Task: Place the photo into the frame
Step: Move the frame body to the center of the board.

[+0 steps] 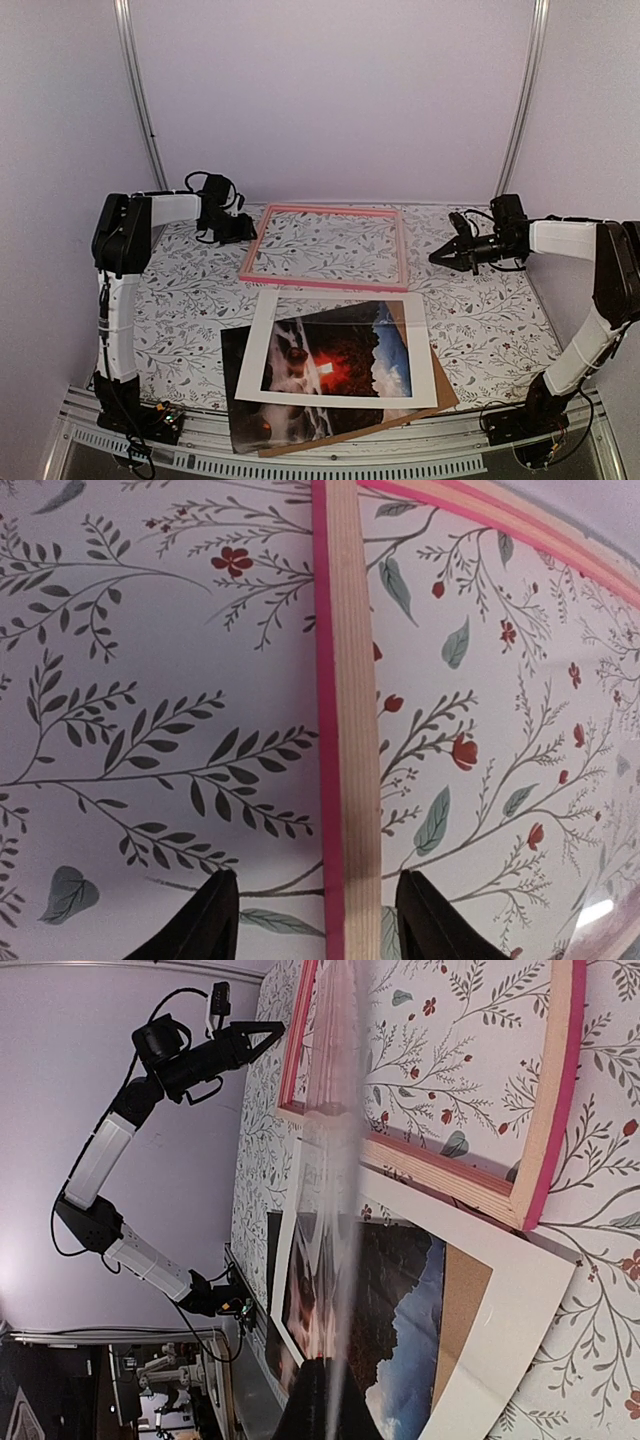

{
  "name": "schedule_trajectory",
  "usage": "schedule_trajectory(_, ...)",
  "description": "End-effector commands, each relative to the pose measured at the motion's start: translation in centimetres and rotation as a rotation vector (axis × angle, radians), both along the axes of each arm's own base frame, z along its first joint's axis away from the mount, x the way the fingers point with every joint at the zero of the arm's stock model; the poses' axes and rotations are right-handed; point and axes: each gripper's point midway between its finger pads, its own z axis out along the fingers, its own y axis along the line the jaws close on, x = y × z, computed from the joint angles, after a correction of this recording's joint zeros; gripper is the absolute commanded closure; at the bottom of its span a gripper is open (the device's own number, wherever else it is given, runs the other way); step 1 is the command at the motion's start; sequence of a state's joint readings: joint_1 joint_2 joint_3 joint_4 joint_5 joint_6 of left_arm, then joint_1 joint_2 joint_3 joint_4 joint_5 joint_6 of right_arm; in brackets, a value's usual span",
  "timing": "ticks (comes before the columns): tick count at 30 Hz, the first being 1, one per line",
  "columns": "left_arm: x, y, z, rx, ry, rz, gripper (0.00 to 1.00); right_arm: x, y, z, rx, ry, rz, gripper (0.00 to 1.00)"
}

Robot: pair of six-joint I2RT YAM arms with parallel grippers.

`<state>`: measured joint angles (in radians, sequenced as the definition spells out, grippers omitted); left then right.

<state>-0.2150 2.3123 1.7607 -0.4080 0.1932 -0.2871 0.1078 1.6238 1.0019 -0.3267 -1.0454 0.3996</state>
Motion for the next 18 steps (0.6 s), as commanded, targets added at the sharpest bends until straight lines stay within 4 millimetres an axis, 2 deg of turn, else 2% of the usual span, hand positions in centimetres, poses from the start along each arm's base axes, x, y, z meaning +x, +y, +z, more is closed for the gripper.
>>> schedule_trajectory(1,-0.2,-0.8,-0.4,0.000,0.011,-0.040,0.45,1.0,-0.5,1.3,0.001,-0.045,-0.012,1.00)
schedule_trajectory(4,-0.8,-1.2,-1.1,0.019,0.025,-0.042,0.50,1.3,-0.8,1.5,0.004,-0.043,-0.021,1.00)
schedule_trajectory(10,-2.9,-1.2,-2.1,0.032,0.050,-0.022,0.68,2.1,-0.8,2.5,0.022,-0.054,-0.024,1.00)
schedule_trajectory(18,-5.6,-1.4,-3.0,0.042,0.075,-0.018,0.81,3.0,-0.3,4.4,0.072,-0.073,-0.005,1.00)
